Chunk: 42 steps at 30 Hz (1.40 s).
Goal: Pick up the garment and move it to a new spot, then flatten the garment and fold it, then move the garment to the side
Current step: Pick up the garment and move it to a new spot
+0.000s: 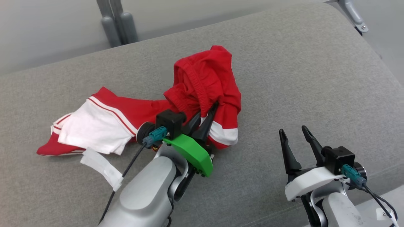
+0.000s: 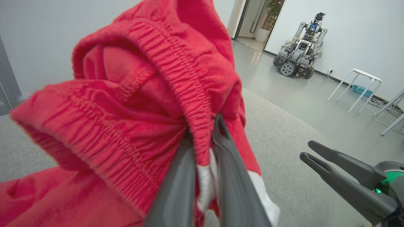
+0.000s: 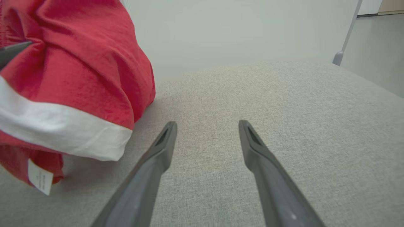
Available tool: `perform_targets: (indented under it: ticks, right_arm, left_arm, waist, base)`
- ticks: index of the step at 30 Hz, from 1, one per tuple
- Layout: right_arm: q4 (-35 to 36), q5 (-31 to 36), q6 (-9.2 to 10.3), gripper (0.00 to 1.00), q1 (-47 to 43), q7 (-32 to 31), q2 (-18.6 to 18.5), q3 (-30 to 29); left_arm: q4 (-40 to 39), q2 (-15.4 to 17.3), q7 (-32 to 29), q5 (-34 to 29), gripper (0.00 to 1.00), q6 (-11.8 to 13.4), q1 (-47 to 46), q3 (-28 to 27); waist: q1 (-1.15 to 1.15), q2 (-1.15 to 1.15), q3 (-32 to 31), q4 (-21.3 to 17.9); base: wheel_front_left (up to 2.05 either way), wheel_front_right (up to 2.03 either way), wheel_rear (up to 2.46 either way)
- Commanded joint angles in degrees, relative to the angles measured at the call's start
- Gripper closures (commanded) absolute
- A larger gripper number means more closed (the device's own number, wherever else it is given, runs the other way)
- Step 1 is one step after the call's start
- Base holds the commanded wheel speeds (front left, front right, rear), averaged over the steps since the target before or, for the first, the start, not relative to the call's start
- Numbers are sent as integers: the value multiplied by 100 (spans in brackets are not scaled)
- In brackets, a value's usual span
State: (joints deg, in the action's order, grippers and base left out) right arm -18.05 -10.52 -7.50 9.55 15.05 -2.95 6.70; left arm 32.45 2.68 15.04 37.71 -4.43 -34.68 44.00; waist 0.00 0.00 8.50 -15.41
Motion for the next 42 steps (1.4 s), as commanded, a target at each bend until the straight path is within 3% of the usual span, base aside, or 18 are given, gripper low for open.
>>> perform_targets:
  ticks: [1,2,3,9,20,31,42]
  right_arm:
    - [31,-42,0,0,-69,19,3,-14]
    - [44,-50,0,0,-78,18,4,-31]
    - [56,-54,1,0,-74,19,4,-48]
    - [155,-52,1,0,-60,19,5,-134]
    - [332,75,1,0,-185,18,2,-247]
    - [277,132,1,0,-542,19,1,-372]
    - [253,101,1,0,-629,19,1,-322]
  left_arm:
    - [-22,41,22,1,100,117,78,41]
    - [-11,40,21,-43,56,208,108,102]
    - [-5,39,22,-80,0,280,127,106]
    - [-33,37,14,-541,0,660,409,-400]
    - [-688,249,13,-1529,0,947,1687,-2164]
    - [-1462,135,12,-2307,0,851,3320,-3616]
    - [-1423,26,13,-2440,0,707,3709,-3996]
  waist:
    - [0,0,-148,-185]
    - [0,0,-141,-175]
    - [0,0,-132,-158]
    - [0,0,-132,114]
    - [0,0,-361,781]
    - [0,0,-804,1261]
    - [0,0,-822,1338]
  base:
    - [0,0,0]
    - [0,0,0]
    - [0,0,0]
    - [0,0,0]
    - [0,0,0]
    - [0,0,0]
    - [0,0,0]
